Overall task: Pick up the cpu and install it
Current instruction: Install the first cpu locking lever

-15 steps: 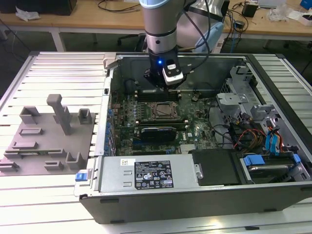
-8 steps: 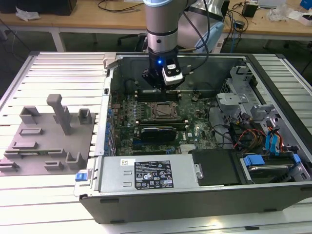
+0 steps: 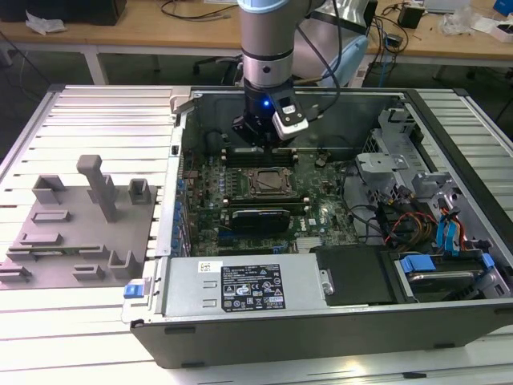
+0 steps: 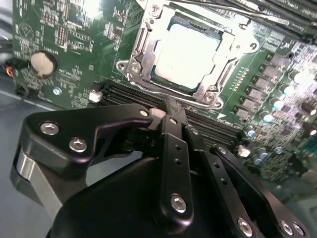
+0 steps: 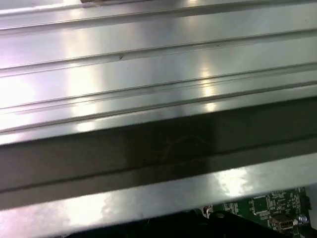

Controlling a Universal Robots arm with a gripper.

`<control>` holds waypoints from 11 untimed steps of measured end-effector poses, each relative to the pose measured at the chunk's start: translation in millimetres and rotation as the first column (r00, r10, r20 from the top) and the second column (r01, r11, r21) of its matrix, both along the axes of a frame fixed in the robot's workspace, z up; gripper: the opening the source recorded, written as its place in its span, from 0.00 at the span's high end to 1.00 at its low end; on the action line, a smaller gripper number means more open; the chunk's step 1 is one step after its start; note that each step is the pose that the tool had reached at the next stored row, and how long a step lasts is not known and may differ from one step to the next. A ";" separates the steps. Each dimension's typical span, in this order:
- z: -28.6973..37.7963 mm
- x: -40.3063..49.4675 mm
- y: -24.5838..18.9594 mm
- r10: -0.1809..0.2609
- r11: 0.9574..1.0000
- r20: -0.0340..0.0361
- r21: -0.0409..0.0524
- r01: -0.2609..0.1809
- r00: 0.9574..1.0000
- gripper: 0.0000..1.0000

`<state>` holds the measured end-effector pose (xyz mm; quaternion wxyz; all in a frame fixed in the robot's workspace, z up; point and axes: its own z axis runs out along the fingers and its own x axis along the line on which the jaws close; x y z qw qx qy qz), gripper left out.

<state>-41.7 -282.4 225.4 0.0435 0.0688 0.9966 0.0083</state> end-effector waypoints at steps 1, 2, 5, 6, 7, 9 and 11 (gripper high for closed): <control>-0.1 0.0 -0.3 0.010 1.000 0.000 0.000 -0.010 1.000 0.89; -0.1 0.0 -1.0 0.014 1.000 0.000 0.000 -0.014 1.000 0.89; -0.2 0.0 -8.1 0.025 1.000 0.000 0.000 -0.025 1.000 0.89; -0.2 0.0 -10.1 0.027 1.000 0.000 0.000 -0.027 1.000 0.89; -0.3 0.0 -12.7 0.029 1.000 0.000 0.000 -0.029 1.000 0.89; -0.3 -0.1 -17.9 0.032 0.999 0.000 0.000 -0.032 0.999 0.89; -0.4 -0.2 -23.6 0.035 0.999 0.000 0.000 -0.035 0.999 0.89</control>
